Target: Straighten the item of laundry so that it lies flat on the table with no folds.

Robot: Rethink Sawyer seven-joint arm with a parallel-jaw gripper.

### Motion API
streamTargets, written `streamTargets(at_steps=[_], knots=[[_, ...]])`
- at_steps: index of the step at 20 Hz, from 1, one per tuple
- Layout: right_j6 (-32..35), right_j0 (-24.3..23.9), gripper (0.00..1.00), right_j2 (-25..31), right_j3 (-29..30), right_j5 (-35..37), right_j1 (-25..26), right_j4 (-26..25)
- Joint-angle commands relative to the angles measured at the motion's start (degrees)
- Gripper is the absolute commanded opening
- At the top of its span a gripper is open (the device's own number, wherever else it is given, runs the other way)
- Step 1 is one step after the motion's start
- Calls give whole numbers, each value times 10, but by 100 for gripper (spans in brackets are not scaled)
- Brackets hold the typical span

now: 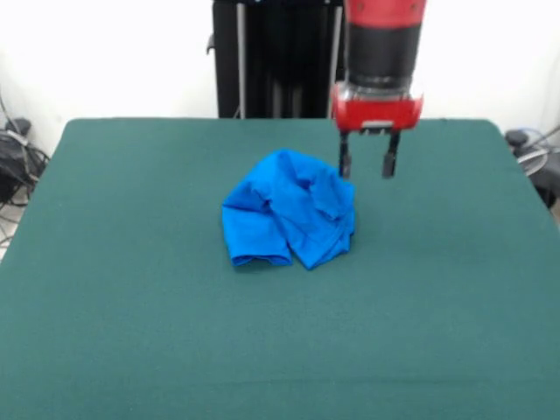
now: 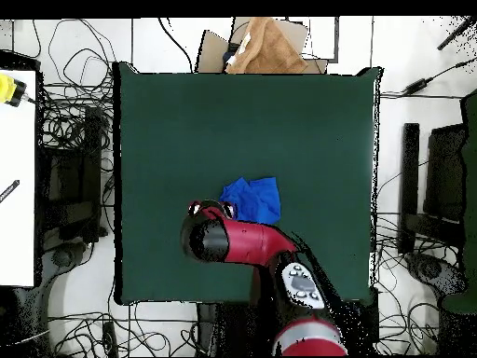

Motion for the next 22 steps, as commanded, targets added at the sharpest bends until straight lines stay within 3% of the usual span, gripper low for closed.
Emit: streamTargets(at_steps=[1,10,15,22], knots=[[13,-45,100,86,-32,1,71,-63],[-33,-124,100,128,-68,107,54,-99],[-28,-132,100,133,-106,89,105,-127],[13,-107,100,127,-141,16,154,-156]])
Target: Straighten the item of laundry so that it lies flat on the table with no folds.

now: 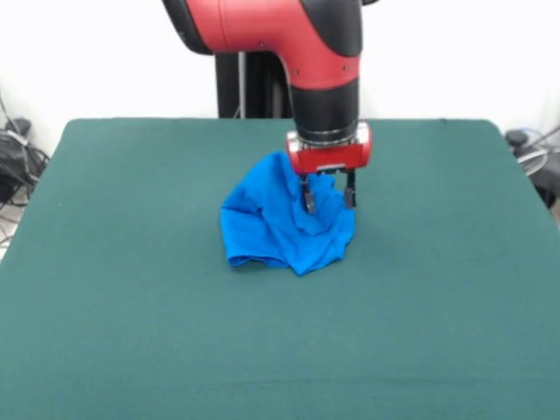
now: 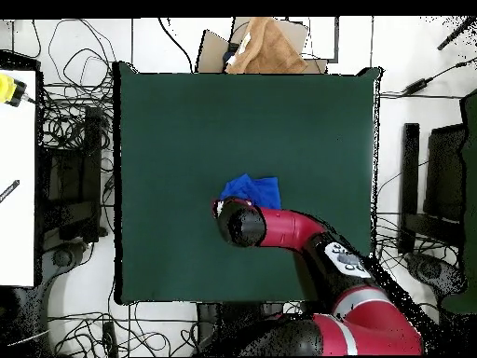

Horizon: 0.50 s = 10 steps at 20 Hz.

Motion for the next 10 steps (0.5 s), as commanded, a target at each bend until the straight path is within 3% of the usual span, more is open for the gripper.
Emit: streamTargets(at_steps=[1,3,4,10], knots=[[19,23,100,44,-77,-43,68,-51],[30,35,100,38,-78,-50,66,-58],[35,42,0,35,-80,-49,64,-62],[49,56,0,29,-71,-51,54,-60]])
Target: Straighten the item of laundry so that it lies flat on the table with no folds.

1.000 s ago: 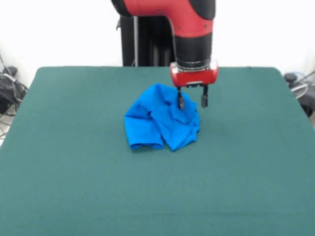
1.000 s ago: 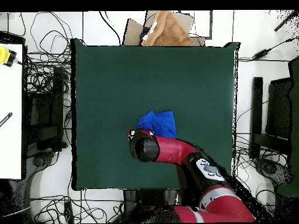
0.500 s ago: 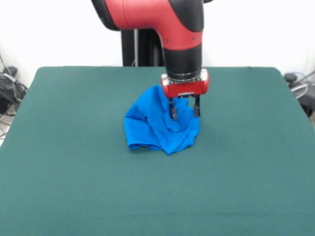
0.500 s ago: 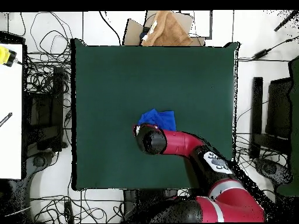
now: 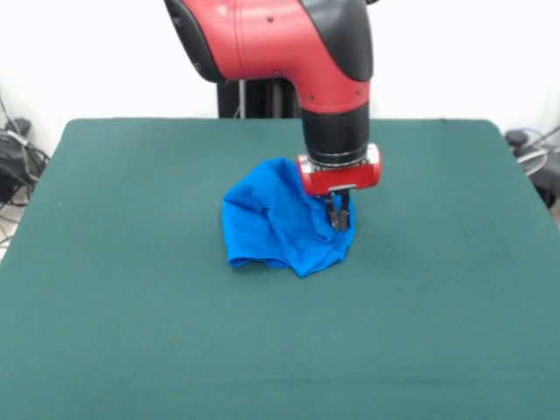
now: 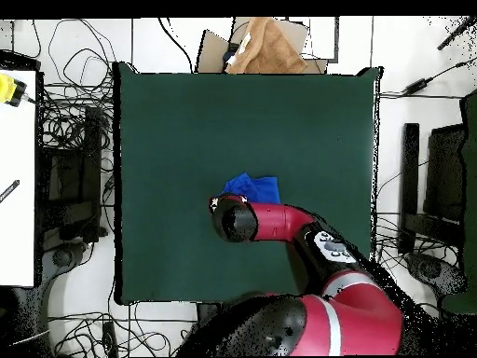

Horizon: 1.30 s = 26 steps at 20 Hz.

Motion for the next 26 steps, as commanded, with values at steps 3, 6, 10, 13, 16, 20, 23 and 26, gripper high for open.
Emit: streamTargets(at_steps=[3,6,10,13,16,20,23,26], knots=[[55,46,0,23,-33,-31,14,-23],[59,49,0,22,-28,-36,13,-21],[59,42,0,27,-21,-31,9,-18],[87,51,0,14,29,-7,-61,4],[82,37,0,31,44,16,-87,14],[63,10,100,55,43,33,-81,16],[59,4,100,57,46,51,-89,21],[57,1,100,53,51,69,-102,25]])
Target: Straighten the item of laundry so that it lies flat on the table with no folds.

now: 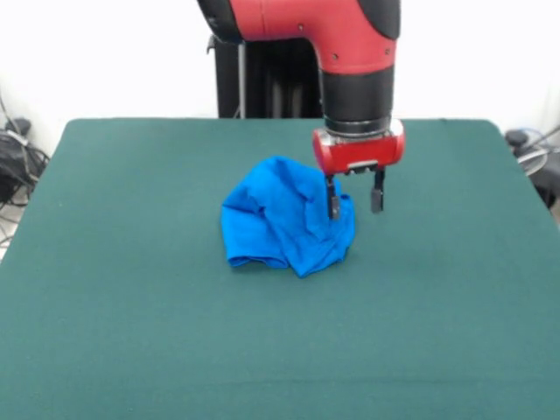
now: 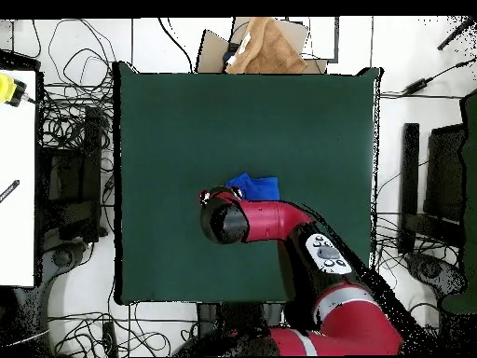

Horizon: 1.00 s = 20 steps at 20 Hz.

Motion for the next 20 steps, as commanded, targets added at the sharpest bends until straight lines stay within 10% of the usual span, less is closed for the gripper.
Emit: streamTargets(at_steps=[1,20], knots=[[58,-16,100,43,31,80,-34,26],[-92,-88,100,54,-165,75,214,-143]])
